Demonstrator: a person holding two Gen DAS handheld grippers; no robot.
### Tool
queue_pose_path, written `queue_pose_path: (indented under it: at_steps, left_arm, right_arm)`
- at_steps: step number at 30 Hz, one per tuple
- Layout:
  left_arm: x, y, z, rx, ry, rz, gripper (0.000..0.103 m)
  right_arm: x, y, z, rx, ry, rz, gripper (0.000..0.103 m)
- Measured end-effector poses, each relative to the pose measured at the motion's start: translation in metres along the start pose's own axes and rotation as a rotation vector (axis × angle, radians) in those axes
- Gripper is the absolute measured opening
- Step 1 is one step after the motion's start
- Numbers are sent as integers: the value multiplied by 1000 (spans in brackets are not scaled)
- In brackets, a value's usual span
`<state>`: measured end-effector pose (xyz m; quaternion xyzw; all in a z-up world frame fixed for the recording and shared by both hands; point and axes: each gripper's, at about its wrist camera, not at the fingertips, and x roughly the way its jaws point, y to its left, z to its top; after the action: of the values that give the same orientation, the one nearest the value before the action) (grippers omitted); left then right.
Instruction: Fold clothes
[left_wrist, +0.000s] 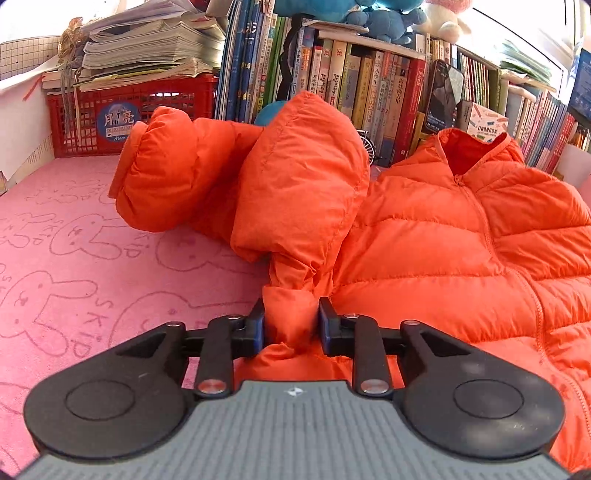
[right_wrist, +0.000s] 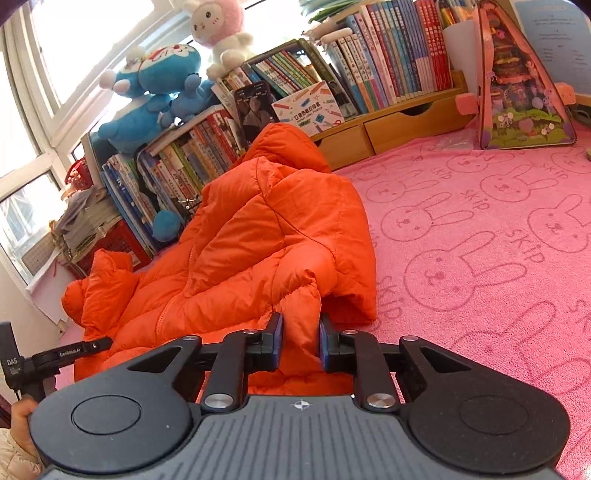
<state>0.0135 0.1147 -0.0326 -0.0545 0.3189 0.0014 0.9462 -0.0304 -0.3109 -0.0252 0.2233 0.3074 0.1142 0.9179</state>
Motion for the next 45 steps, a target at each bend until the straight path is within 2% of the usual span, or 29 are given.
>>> queue_pose_path:
  at_steps: [1, 2, 3, 5, 7, 10, 12, 13, 14, 16, 17, 19, 20, 22, 25, 28, 30, 32, 34, 37, 40, 42, 43, 45]
  left_arm:
    - [2, -1, -3, 11, 0, 8, 29]
    - [2, -3, -4, 24, -4, 18, 31]
    - [2, -5, -5, 36, -8, 28, 31]
    - [3, -7, -6, 47, -10, 40, 33]
    - [3, -8, -6, 53, -11, 46, 34]
    - [3, -6, -5, 39, -9, 44, 36]
    - [3, -5, -6, 34, -10, 44, 38]
    - [2, -5, -6, 31, -11, 45, 38]
    - [2, -6, -6, 29, -11, 48, 39]
    - [2, -6, -6, 23, -12, 53, 41]
    - [2, -5, -6, 17, -12, 52, 41]
    - [1, -3, -6, 5, -14, 47, 42]
    - [0, -1, -7, -5, -16, 45, 43]
    - [-1, 2, -7, -24, -19, 40, 44]
    - [-2, 7, -7, -52, -23, 23, 46]
    - [-2, 9, -6, -58, -24, 14, 48]
    - [-2, 9, -6, -57, -24, 13, 50]
    - [-2, 8, -5, -55, -23, 13, 52]
    - [-2, 7, -5, -52, -23, 14, 52]
    - [0, 6, -5, -43, -20, 21, 53]
    - [0, 5, -5, -39, -20, 24, 53]
    - [0, 6, -4, -38, -20, 25, 53]
    - [0, 6, -4, -37, -19, 25, 53]
    - [0, 4, -4, -32, -18, 30, 54]
  right_arm:
    - [4, -7, 4, 53, -4, 1, 34]
    - [8, -15, 9, 126, -12, 9, 50]
    - [14, -23, 15, 202, -20, 23, 57]
    - [34, -38, 29, 367, -39, 58, 88]
    - [57, -45, 42, 449, -32, 27, 95]
    - [91, -36, 60, 443, -5, -17, 94]
    - [113, -24, 68, 465, 27, 28, 69]
    - [118, -9, 72, 440, 37, 9, 45]
    - [117, 18, 75, 323, 23, -32, 40]
    - [105, 89, 70, -67, -47, -87, 38]
    - [98, 129, 57, -272, -66, -55, 39]
    - [90, 178, 29, -481, -19, 92, 38]
    - [87, 195, 15, -544, 26, 160, 39]
    - [79, 214, -9, -632, 64, 218, 42]
    - [71, 214, -27, -681, 80, 228, 54]
    - [57, 201, -26, -671, 98, 243, 60]
    - [43, 182, -19, -603, 88, 274, 66]
    - [30, 154, -5, -470, 57, 305, 77]
    - [26, 121, 13, -286, 14, 305, 78]
    - [38, 67, 41, 47, 3, 229, 79]
    - [61, 25, 54, 258, 13, 170, 80]
    - [81, 10, 59, 361, 25, 155, 88]
    - [94, 4, 61, 417, 43, 163, 94]
    - [122, -5, 63, 548, 101, 200, 96]
